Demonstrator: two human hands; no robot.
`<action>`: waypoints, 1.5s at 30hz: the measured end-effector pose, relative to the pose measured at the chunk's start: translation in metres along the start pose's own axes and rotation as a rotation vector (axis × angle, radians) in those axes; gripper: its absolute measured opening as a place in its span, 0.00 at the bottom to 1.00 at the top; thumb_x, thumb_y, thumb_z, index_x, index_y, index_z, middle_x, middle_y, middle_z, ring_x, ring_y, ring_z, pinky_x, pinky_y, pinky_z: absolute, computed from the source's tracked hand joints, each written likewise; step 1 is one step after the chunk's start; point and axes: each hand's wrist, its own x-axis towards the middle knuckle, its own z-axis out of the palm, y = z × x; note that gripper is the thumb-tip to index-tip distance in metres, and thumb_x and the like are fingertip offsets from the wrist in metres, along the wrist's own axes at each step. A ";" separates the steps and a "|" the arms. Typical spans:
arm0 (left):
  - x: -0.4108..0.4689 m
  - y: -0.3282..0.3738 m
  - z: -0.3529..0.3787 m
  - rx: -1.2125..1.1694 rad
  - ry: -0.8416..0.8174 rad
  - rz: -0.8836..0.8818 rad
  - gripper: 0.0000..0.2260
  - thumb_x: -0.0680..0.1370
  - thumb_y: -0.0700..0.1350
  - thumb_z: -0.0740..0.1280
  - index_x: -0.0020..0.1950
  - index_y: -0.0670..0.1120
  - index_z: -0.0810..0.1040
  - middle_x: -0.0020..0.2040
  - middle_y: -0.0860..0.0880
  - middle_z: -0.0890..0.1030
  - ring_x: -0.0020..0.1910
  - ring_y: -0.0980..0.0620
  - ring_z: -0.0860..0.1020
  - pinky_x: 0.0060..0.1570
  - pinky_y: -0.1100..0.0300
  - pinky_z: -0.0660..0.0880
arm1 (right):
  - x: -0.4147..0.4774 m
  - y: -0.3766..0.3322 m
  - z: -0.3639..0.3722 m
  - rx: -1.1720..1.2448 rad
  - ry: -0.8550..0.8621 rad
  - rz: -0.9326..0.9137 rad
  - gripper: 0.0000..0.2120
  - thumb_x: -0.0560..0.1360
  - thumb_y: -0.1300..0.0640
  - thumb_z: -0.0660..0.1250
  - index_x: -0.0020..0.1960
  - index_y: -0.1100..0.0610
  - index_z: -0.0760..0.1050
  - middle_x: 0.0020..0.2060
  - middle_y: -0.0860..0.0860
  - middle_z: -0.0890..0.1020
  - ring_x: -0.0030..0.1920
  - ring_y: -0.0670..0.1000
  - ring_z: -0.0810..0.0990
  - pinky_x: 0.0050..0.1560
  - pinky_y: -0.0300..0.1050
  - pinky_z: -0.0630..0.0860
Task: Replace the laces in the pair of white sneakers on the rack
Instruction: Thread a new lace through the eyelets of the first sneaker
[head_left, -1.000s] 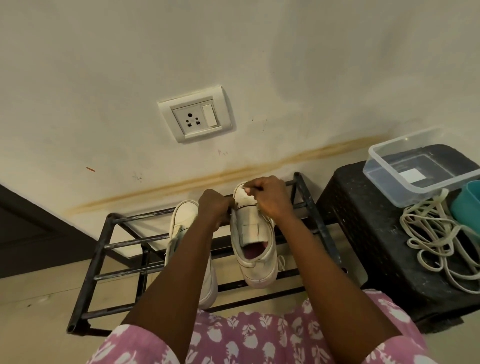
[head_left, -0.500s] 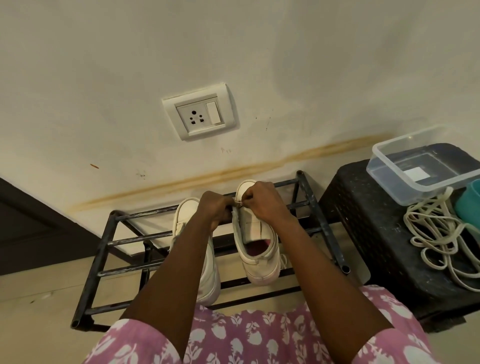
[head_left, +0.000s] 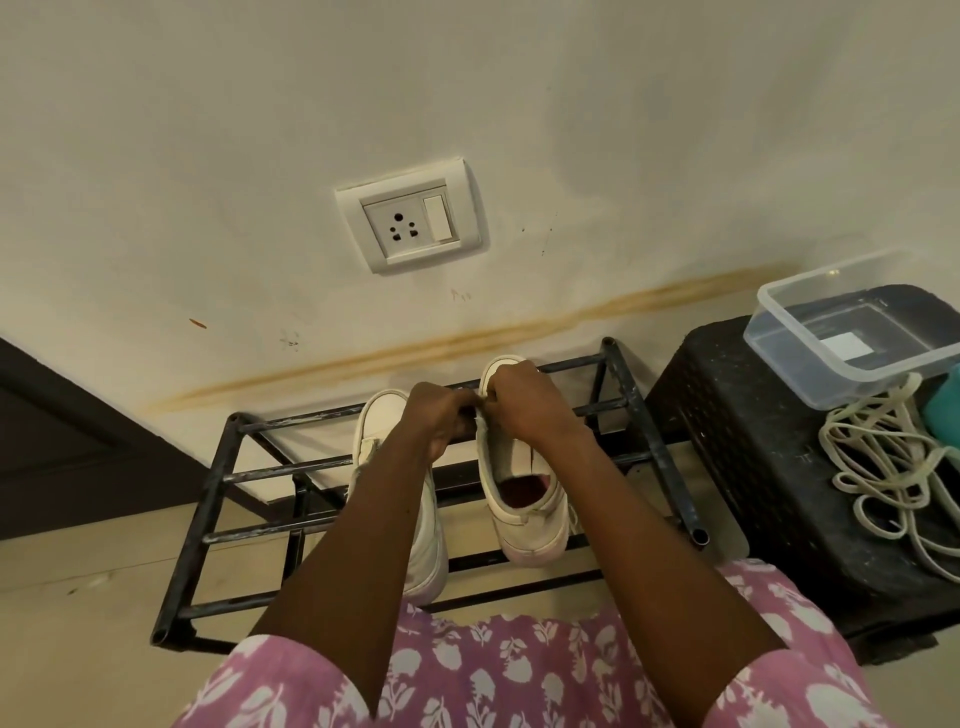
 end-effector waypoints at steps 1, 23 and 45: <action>0.000 0.001 0.000 0.004 0.003 0.006 0.06 0.73 0.31 0.67 0.36 0.36 0.76 0.34 0.41 0.77 0.28 0.47 0.77 0.33 0.55 0.78 | 0.000 -0.002 0.000 -0.010 -0.002 -0.007 0.09 0.76 0.59 0.63 0.52 0.62 0.79 0.47 0.58 0.81 0.46 0.55 0.79 0.43 0.45 0.73; 0.000 0.011 -0.002 -0.363 0.110 -0.028 0.11 0.82 0.39 0.50 0.45 0.42 0.70 0.43 0.43 0.79 0.40 0.48 0.78 0.51 0.49 0.73 | -0.007 0.035 -0.013 0.576 -0.024 0.401 0.18 0.70 0.57 0.73 0.58 0.60 0.75 0.57 0.56 0.78 0.56 0.55 0.77 0.55 0.47 0.74; -0.024 0.070 -0.016 -0.635 0.302 0.380 0.14 0.81 0.36 0.48 0.41 0.50 0.64 0.32 0.49 0.67 0.31 0.53 0.67 0.46 0.53 0.76 | -0.022 0.032 0.012 0.671 0.183 0.673 0.20 0.65 0.52 0.77 0.46 0.60 0.70 0.49 0.58 0.79 0.51 0.57 0.77 0.47 0.50 0.75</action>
